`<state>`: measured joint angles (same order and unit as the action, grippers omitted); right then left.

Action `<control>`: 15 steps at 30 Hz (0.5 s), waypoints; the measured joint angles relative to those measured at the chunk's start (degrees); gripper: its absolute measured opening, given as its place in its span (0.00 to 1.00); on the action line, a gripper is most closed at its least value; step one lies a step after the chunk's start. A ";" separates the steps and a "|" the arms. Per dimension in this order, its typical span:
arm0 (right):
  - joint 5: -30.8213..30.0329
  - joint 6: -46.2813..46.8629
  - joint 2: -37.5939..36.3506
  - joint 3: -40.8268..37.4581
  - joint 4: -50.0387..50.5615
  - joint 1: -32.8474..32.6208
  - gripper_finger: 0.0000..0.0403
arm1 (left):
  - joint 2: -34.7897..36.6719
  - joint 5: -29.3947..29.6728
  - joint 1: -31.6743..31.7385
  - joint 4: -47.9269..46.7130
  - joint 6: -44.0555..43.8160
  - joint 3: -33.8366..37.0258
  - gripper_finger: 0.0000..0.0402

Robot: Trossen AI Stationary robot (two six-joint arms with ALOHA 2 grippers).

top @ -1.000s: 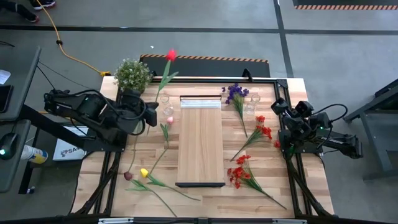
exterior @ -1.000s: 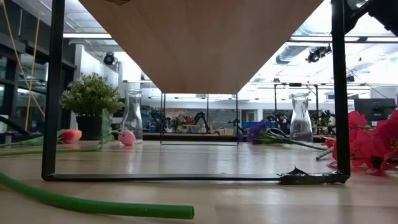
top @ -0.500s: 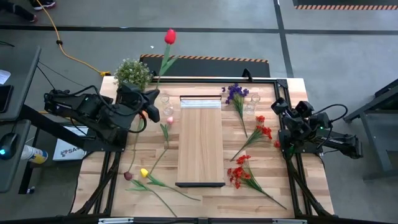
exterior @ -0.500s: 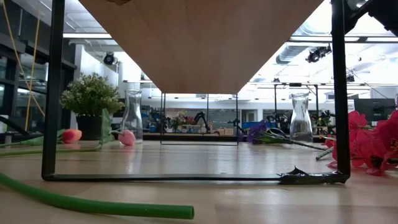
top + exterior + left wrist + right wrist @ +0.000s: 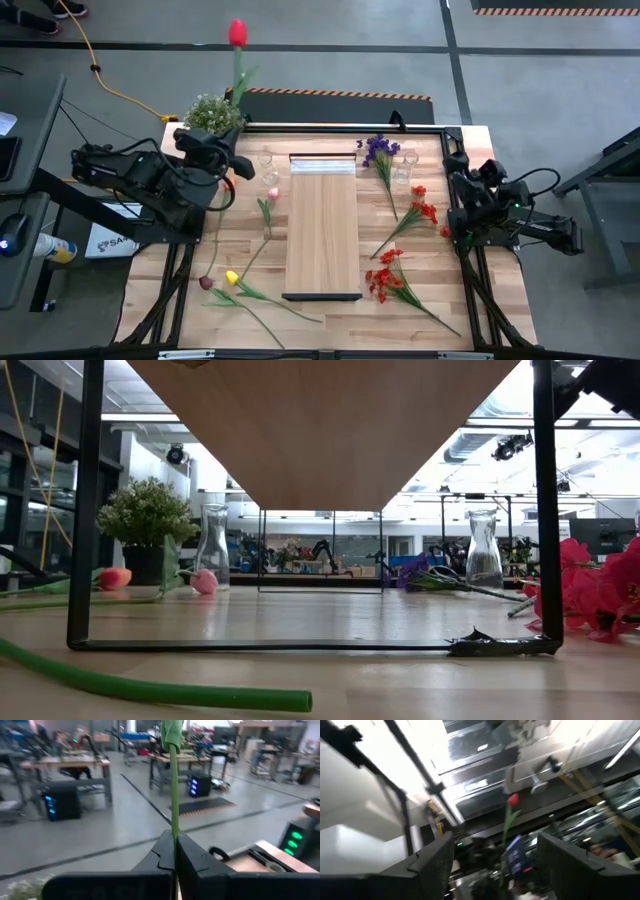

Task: Pick and place flowers into a vace then onto a shelf
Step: Put the red flower into the left transparent vase

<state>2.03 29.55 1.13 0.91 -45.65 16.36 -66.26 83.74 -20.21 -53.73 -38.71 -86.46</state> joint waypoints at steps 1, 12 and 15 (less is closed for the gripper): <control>-1.05 -0.29 0.00 -0.02 0.00 0.00 0.68 | -0.09 1.23 0.00 -0.03 -0.07 0.00 0.08; -6.33 -3.04 0.00 0.00 -0.03 0.00 0.68 | -4.68 3.48 11.76 -0.38 -4.71 1.28 0.08; -6.28 -3.05 0.00 -0.02 0.00 0.00 0.68 | -5.95 0.42 15.99 -0.35 -6.22 2.66 0.08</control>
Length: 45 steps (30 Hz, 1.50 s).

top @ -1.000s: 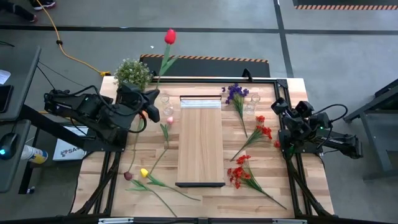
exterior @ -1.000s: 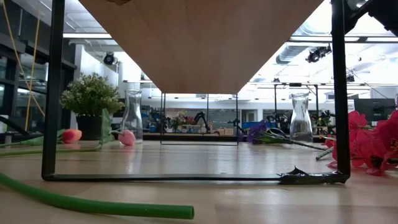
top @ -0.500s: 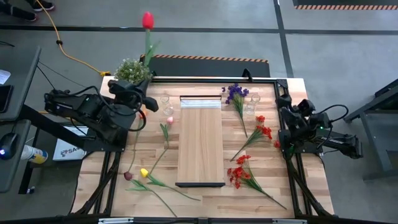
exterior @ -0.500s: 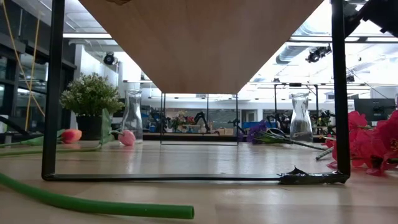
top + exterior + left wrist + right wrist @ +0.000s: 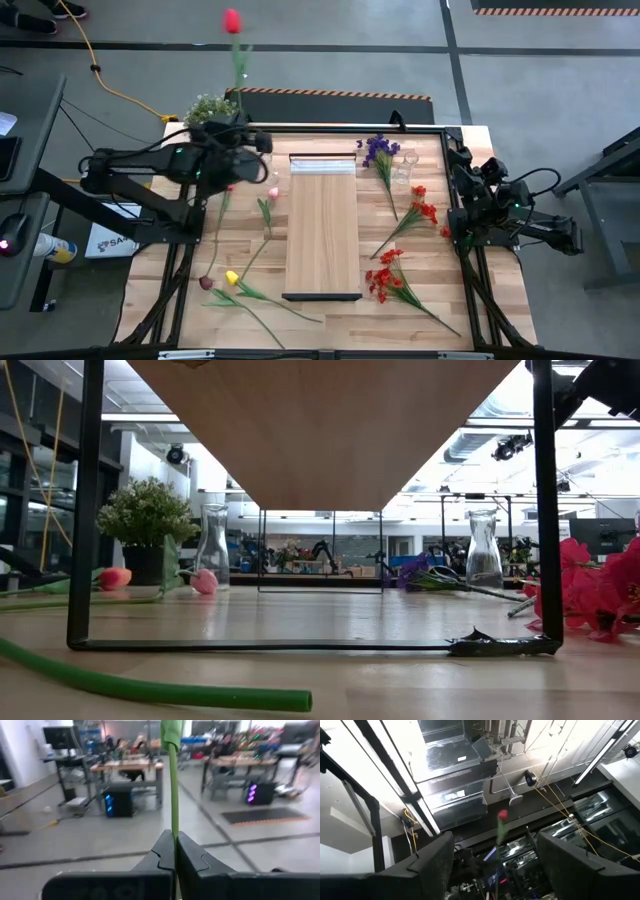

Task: Pick and place flowers into a vace then onto a shelf
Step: Put the red flower into the left transparent vase

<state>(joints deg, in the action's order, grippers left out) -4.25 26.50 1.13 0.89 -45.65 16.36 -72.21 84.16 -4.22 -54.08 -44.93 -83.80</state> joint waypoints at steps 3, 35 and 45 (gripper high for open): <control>0.08 0.00 0.00 0.02 -0.02 0.00 0.68 | -0.75 -3.87 3.99 0.57 -2.41 1.76 0.08; -1.57 -3.23 0.00 0.00 0.00 0.00 0.68 | -0.70 -65.95 33.67 56.68 40.86 20.27 0.08; -4.43 -4.75 0.00 0.02 0.49 0.00 0.68 | -0.60 -81.19 41.56 54.41 40.62 21.09 0.08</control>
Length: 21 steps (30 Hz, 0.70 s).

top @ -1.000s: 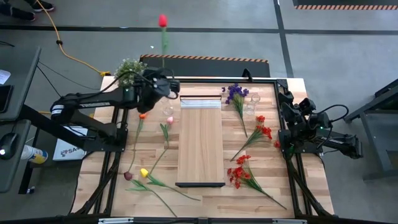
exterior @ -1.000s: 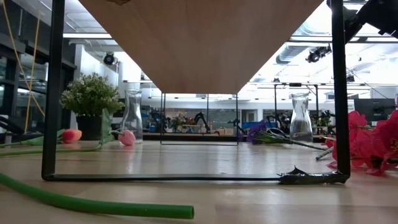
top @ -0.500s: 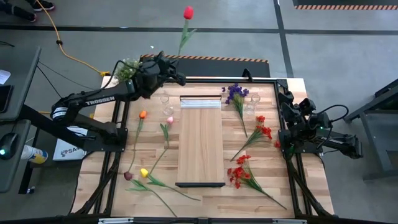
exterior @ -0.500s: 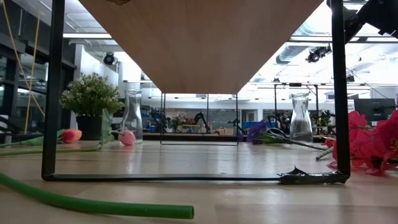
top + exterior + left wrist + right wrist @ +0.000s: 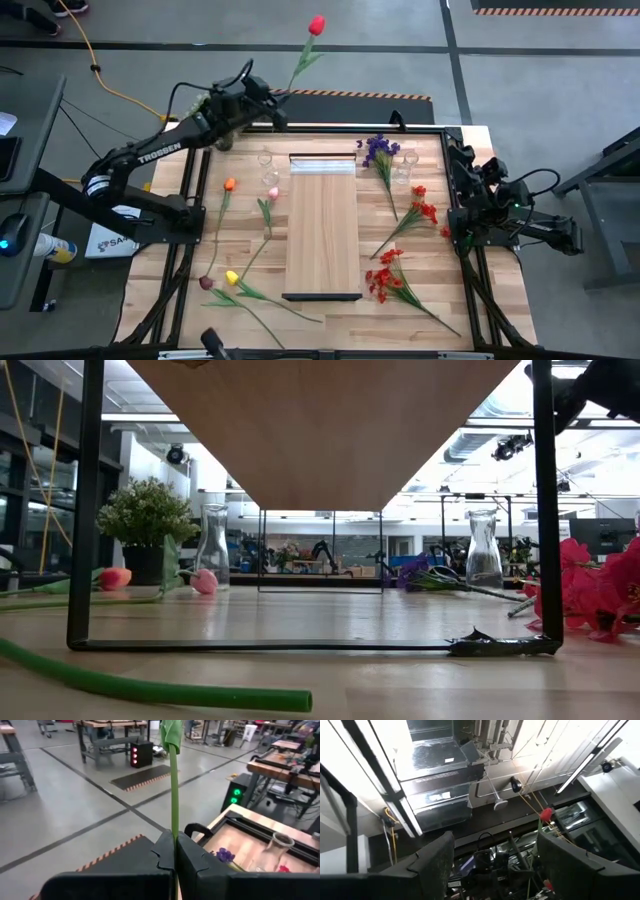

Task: Pick and place flowers into a vace then onto a shelf
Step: Put the red flower into the left transparent vase

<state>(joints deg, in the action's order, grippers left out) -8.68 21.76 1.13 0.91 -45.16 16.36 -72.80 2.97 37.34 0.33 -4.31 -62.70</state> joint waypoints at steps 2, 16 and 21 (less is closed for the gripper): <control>-0.81 -0.26 0.00 0.00 0.08 -0.01 0.68 | 0.03 -1.45 0.67 1.84 -0.33 1.75 0.08; -6.41 -0.44 0.00 0.00 0.12 0.00 0.68 | 0.03 -10.51 4.28 24.01 -7.88 18.07 0.08; -6.70 -0.18 0.00 -0.01 0.12 0.00 0.68 | 4.29 -16.24 7.10 26.89 -10.58 22.16 0.08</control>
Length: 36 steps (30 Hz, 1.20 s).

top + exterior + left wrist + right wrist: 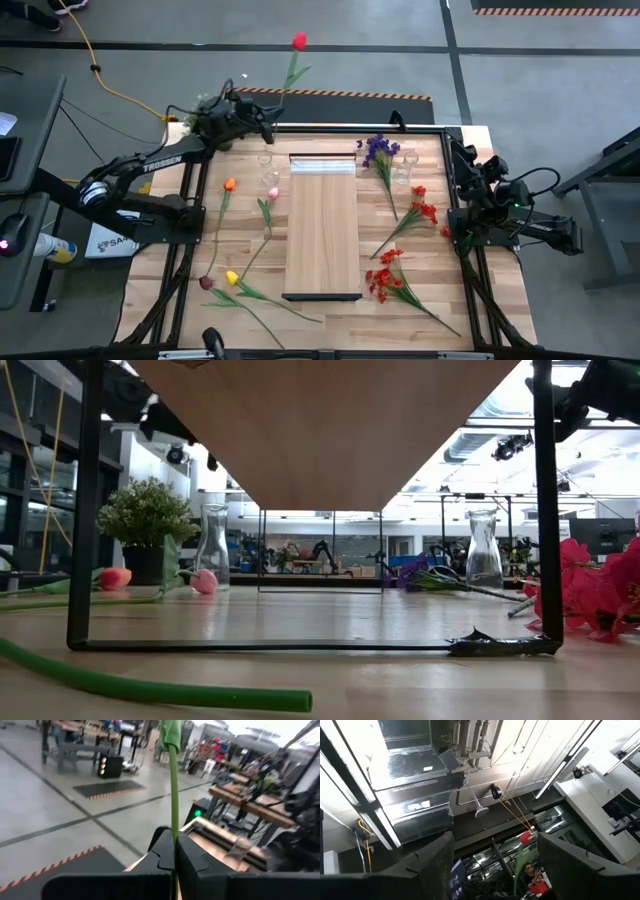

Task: Pick and place flowers into a vace then onto a shelf
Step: Put the red flower into the left transparent vase

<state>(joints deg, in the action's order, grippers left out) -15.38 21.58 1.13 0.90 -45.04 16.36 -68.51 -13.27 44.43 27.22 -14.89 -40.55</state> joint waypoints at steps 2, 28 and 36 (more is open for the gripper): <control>-0.10 -0.19 0.00 0.01 0.00 -0.02 0.68 | 3.17 -0.82 0.42 -0.19 -0.37 2.03 0.08; -0.77 -1.09 0.00 0.00 0.20 0.00 0.68 | 20.46 12.56 -7.12 12.04 -1.59 20.41 0.08; -0.57 -1.03 0.00 0.01 0.20 -0.02 0.68 | 16.38 13.91 -6.98 17.82 -1.27 22.59 0.08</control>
<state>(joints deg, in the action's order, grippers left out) -15.94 20.55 1.13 0.91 -44.84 16.34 -52.13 0.64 37.45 45.04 -16.16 -17.96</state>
